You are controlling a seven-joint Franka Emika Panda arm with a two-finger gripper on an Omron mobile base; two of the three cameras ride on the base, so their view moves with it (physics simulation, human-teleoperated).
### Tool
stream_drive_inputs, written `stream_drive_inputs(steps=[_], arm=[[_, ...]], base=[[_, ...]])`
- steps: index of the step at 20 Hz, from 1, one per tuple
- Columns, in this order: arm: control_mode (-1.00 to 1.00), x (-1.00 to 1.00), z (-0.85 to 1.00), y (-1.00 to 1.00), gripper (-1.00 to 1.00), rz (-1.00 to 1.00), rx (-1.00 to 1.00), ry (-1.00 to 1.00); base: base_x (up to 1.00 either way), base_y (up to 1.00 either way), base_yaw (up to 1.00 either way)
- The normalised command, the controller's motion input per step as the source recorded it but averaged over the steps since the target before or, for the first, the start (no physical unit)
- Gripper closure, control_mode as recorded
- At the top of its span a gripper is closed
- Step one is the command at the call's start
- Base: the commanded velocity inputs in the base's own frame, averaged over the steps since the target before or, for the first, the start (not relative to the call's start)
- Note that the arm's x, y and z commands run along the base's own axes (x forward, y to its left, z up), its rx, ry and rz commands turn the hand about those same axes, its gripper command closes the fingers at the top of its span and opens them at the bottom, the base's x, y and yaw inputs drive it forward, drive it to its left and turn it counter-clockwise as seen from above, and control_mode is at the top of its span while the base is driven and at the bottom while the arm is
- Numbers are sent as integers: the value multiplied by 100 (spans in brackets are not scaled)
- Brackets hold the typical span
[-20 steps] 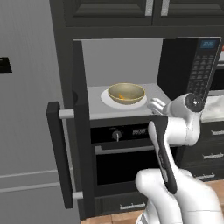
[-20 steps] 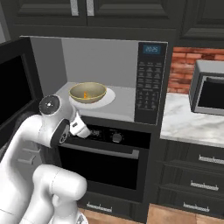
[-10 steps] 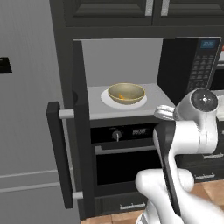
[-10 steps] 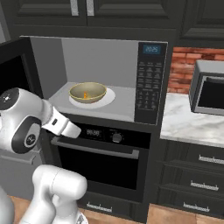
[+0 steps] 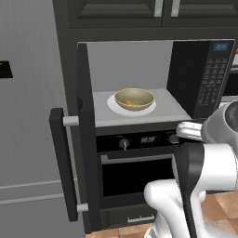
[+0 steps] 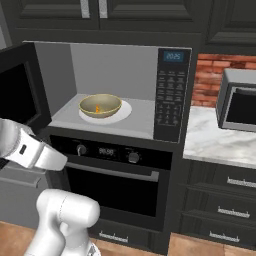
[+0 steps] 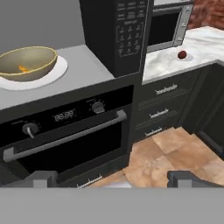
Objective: Remove the apple from the bowl and place it on the small plate. Then place the bowl with only the shrimp in the microwave, close the door, and press the start button to microwave the shrimp.
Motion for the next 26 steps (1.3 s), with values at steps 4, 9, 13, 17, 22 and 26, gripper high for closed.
stream_drive_inputs(steps=[4,9,13,17,22,26], arm=[[-100,-99,1,35,-100,10,-30,0],[-100,-91,0,39,-100,22,-38,0],[-100,-62,6,37,-100,30,-41,2],[-100,-19,-5,83,-100,46,-42,3],[-100,0,-17,92,-100,49,-43,7],[-100,0,-18,66,-100,54,-34,2]], base=[[0,0,0],[0,0,0],[0,0,0],[0,0,0],[0,0,0],[0,0,0]])
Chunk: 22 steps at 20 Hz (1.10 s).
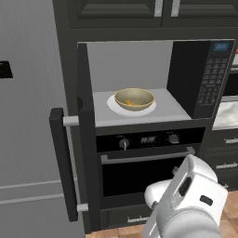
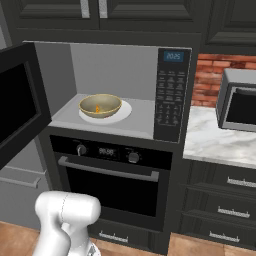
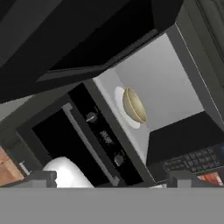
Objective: Remove the apple from the bowl and place it on the small plate. Then place the bowl with only the shrimp in the microwave, close the door, and press the start button to microwave the shrimp.
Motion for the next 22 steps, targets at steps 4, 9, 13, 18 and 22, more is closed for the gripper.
stream_drive_inputs(steps=[4,9,13,18,22], arm=[[-100,-1,-22,68,-100,50,-29,0],[-100,0,-37,76,-100,46,-24,0],[-100,0,-45,83,-100,39,-22,0],[-100,38,-50,93,-100,25,-20,1],[-100,76,-43,87,-100,7,-20,0]], base=[[0,0,0],[0,0,0],[0,0,0],[0,0,0],[0,0,0]])
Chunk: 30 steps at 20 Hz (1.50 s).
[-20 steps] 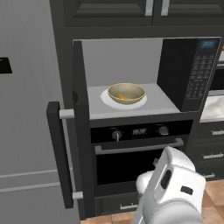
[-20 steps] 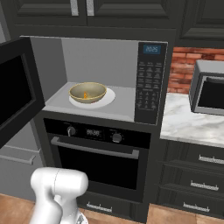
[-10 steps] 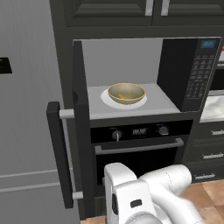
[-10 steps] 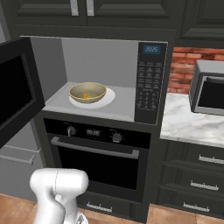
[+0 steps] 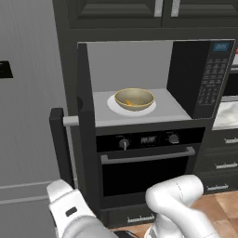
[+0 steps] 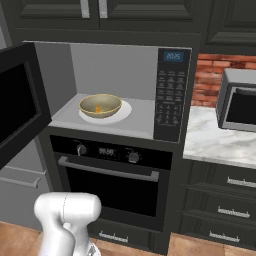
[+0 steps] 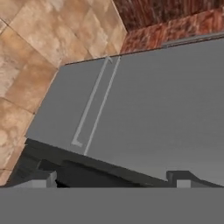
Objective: Remove the apple from the bowl and place it on the small plate. Then place the bowl with only the shrimp in the microwave, close the door, and press the start button to microwave the shrimp.
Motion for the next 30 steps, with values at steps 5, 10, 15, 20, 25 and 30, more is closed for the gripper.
stream_drive_inputs(steps=[5,10,15,20,25,30], arm=[[-100,71,-35,70,-100,-1,-15,0],[-100,37,-34,54,-100,-13,-12,0],[-100,16,-20,25,-100,-25,-8,0],[-100,41,-12,1,-100,-28,-3,1],[-100,26,-1,-25,-100,-17,-1,0],[-100,0,0,-90,-100,-10,0,-2]], base=[[0,0,0],[0,0,0],[0,0,0],[0,0,0],[0,0,0],[0,0,0]])
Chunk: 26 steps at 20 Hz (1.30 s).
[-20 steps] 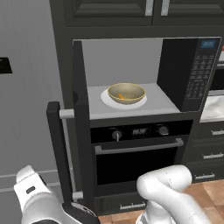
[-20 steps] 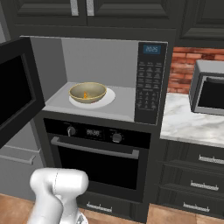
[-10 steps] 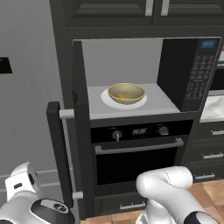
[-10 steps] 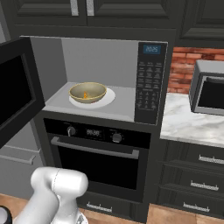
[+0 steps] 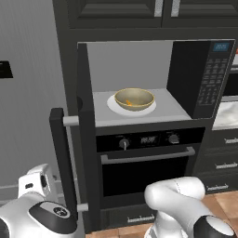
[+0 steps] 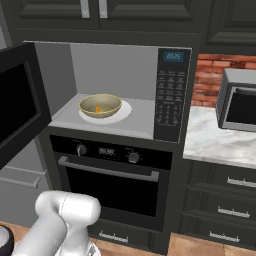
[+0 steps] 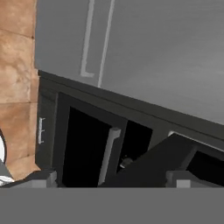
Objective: Remove the apple from the bowl and place it on the small plate. Then place the bowl with only the shrimp in the microwave, close the door, and press the start button to microwave the shrimp.
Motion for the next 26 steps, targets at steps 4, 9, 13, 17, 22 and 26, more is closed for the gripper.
stream_drive_inputs(steps=[4,9,13,17,22,26], arm=[[-100,0,0,-100,-100,-9,1,0],[-100,0,1,-100,-100,-9,0,-4],[-100,0,14,-100,-100,-7,0,-6],[-100,16,23,-100,-100,-2,2,-3],[-100,33,23,-92,-100,-1,2,0],[-100,45,15,-90,-100,0,3,0]], base=[[0,0,0],[0,0,0],[0,0,0],[0,0,0],[0,0,0],[0,0,0]])
